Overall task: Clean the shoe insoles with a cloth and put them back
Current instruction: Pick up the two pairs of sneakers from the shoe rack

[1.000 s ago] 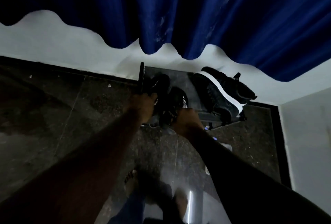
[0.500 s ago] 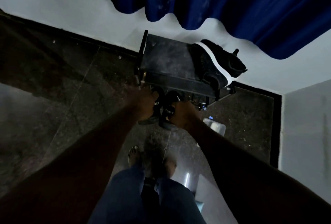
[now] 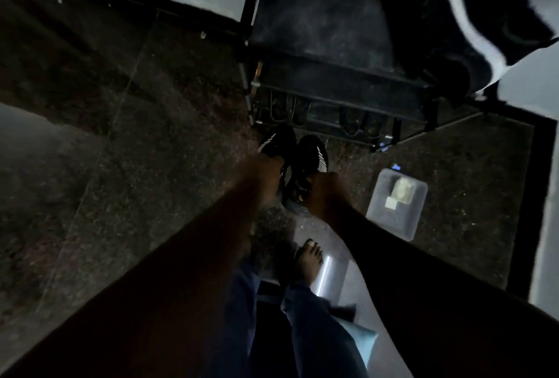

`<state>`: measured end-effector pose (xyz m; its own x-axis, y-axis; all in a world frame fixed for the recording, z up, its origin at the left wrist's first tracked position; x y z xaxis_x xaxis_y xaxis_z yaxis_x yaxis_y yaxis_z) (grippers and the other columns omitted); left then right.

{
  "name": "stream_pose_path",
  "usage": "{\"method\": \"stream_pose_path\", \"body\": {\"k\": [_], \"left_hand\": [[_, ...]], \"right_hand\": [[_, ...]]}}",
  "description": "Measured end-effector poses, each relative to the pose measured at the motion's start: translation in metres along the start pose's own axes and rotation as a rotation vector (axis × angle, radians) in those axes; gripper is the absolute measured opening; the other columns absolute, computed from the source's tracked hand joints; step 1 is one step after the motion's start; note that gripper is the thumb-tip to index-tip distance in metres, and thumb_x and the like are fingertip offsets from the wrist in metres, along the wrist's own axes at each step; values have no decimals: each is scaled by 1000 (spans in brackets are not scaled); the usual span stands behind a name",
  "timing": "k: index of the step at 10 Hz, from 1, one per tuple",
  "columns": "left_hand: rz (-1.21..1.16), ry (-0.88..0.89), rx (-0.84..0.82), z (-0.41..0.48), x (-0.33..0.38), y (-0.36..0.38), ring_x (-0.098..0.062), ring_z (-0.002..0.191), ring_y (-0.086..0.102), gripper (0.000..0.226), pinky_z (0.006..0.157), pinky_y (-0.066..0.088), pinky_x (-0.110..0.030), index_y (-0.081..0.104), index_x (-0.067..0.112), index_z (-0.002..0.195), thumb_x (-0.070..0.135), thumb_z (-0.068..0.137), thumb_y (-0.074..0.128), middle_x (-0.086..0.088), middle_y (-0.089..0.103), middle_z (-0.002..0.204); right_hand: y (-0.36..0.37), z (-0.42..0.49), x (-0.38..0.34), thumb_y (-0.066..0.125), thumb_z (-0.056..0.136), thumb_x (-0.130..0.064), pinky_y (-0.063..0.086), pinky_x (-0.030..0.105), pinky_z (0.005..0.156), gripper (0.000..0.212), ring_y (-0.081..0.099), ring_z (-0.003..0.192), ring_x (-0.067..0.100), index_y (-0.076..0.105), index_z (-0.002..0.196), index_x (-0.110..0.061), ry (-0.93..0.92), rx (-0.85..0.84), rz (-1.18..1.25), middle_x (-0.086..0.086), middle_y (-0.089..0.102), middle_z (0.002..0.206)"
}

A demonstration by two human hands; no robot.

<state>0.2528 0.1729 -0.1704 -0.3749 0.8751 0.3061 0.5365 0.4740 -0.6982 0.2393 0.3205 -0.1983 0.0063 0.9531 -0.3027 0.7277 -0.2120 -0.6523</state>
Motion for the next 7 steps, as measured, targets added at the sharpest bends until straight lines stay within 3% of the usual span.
{"method": "stream_pose_path", "body": {"k": [1,4,7], "left_hand": [[294,67,-61,47,-30,49,-37,126,59,40,102,49,-42,55,12,140,17,100,58,-18,60,138],[254,46,-48,121,-84,141,-34,124,60,46,102,52,-44,54,17,139,17,95,64,-13,60,136],[241,45,11,231,-105,206,-38,127,58,46,105,49,-48,48,15,147,14,101,53,-17,57,139]], "right_hand": [[37,42,13,65,97,-21,49,27,87,35,64,118,33,67,130,-10,-5,-27,-27,15,69,126],[123,132,44,74,88,-23,59,34,85,33,71,106,33,72,121,-18,-11,38,-56,13,74,113],[173,256,78,64,89,-29,60,44,81,28,69,101,43,71,112,-15,-49,185,-106,19,72,108]]}}
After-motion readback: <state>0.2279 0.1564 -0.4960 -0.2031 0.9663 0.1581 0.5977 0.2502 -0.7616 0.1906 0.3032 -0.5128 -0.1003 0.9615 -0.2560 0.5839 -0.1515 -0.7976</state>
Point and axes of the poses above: each hand's wrist, its own z-axis towards the middle knuckle, its own y-axis out of the palm, x = y × z, the point moved 7 cm from there along z, towards the middle knuckle
